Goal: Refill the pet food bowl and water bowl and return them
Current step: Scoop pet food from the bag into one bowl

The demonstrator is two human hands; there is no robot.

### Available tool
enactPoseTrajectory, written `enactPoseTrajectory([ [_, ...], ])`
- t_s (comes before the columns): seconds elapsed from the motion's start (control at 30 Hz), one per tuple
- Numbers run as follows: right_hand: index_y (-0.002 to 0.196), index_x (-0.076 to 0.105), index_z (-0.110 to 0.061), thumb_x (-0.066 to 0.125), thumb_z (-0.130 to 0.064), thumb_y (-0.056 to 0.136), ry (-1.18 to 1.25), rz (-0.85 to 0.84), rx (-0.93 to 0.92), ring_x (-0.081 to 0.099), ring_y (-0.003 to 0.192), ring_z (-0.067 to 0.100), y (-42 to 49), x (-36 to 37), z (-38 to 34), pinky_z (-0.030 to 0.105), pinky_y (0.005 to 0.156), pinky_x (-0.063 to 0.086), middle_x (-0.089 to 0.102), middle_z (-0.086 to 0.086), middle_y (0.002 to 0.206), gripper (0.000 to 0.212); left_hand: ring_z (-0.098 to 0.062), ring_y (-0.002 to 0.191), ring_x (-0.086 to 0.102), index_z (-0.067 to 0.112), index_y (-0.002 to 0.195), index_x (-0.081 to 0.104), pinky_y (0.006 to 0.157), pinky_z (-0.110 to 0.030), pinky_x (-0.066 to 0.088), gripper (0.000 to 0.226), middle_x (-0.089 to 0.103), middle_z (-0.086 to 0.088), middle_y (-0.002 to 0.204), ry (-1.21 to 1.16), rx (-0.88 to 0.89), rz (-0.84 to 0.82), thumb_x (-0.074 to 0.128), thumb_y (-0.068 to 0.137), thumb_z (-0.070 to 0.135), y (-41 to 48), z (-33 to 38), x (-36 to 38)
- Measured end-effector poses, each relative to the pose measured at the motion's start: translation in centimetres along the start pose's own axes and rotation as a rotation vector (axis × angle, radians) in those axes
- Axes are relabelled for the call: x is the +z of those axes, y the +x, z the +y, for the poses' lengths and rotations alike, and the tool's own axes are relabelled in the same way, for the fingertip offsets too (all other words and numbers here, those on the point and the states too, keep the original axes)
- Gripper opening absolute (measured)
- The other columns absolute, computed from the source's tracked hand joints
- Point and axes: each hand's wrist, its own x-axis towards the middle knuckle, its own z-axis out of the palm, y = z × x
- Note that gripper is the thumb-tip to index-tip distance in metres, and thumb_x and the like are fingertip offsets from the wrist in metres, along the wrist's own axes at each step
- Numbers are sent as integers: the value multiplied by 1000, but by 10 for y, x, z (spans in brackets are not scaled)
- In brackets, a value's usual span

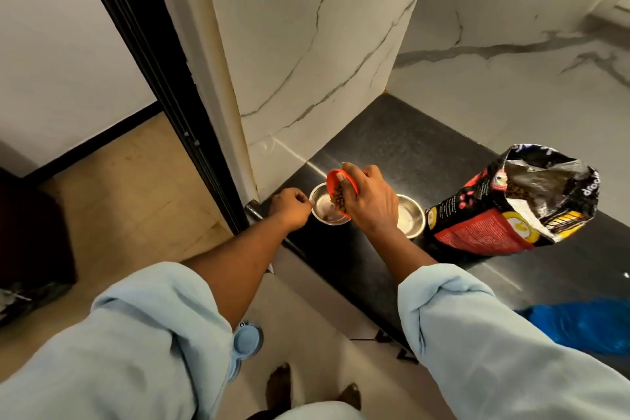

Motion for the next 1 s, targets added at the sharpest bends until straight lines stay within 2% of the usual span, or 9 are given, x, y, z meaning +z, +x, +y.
enactPoseTrajectory([
  [0.1, 143, 56, -31, 41, -60, 106, -74, -5, -57, 63, 84, 25, 3, -1, -6, 33, 64, 46, 61, 7, 115, 49, -26, 84, 77, 24, 81, 72, 84, -42, 66, 10, 78, -4, 92, -36, -15, -2, 72, 90, 20, 2, -2, 3],
  [0.23, 137, 58, -28, 42, -61, 106, -164, -6, -181, 62, 80, 24, 4, 0, -6, 36, 63, 50, 62, 8, 110, 48, -24, 83, 78, 24, 85, 72, 83, -41, 66, 9, 78, -4, 93, -79, -31, -26, 78, 92, 23, 1, -4, 4],
  [0.37, 137, 54, -30, 38, -66, 103, -222, -32, -247, 63, 86, 24, 4, 5, 1, 35, 68, 49, 61, 8, 112, 53, -19, 74, 79, 19, 90, 72, 60, -27, 60, 7, 79, -6, 94, -178, -59, -39, 77, 94, 17, -1, -5, 2],
  [0.4, 138, 53, -30, 39, -66, 103, -224, -30, -255, 64, 88, 24, 4, 5, 1, 36, 69, 49, 61, 8, 113, 52, -19, 73, 79, 17, 91, 72, 60, -27, 61, 7, 79, -6, 93, -199, -63, -40, 77, 94, 16, -1, -6, 1],
  [0.5, 140, 55, -28, 42, -63, 103, -225, 17, -277, 64, 89, 26, 7, 3, -1, 34, 69, 45, 62, 9, 114, 53, -21, 76, 79, 16, 89, 71, 75, -38, 67, 8, 79, -8, 90, -255, -71, -53, 77, 94, 13, 0, -6, 2],
  [0.57, 141, 56, -27, 43, -62, 103, -230, 31, -297, 63, 90, 26, 11, 3, -4, 35, 69, 45, 62, 9, 115, 53, -23, 77, 80, 15, 88, 70, 78, -39, 67, 10, 79, -9, 88, -276, -77, -59, 77, 94, 12, 0, -7, 2],
  [0.73, 140, 57, -27, 41, -62, 105, -209, 36, -253, 63, 90, 25, 13, -1, -4, 33, 69, 43, 62, 7, 115, 52, -20, 72, 78, 14, 92, 70, 64, -29, 61, 8, 79, -8, 87, -305, -85, -60, 77, 94, 11, -3, -5, -1],
  [0.87, 140, 59, -25, 40, -61, 105, -99, 84, -186, 63, 89, 24, 9, -2, -5, 30, 67, 42, 64, 8, 115, 53, -23, 75, 79, 16, 87, 70, 76, -39, 67, 11, 80, -8, 85, -319, -100, -58, 78, 94, 12, -4, -7, 3],
  [1.0, 140, 57, -28, 41, -59, 107, -34, 57, -131, 64, 93, 24, 2, 7, -2, 34, 68, 52, 63, 6, 117, 48, -20, 70, 78, 16, 88, 71, 70, -33, 66, 9, 80, -6, 82, -305, -102, -42, 76, 94, 13, -7, -4, 3],
])
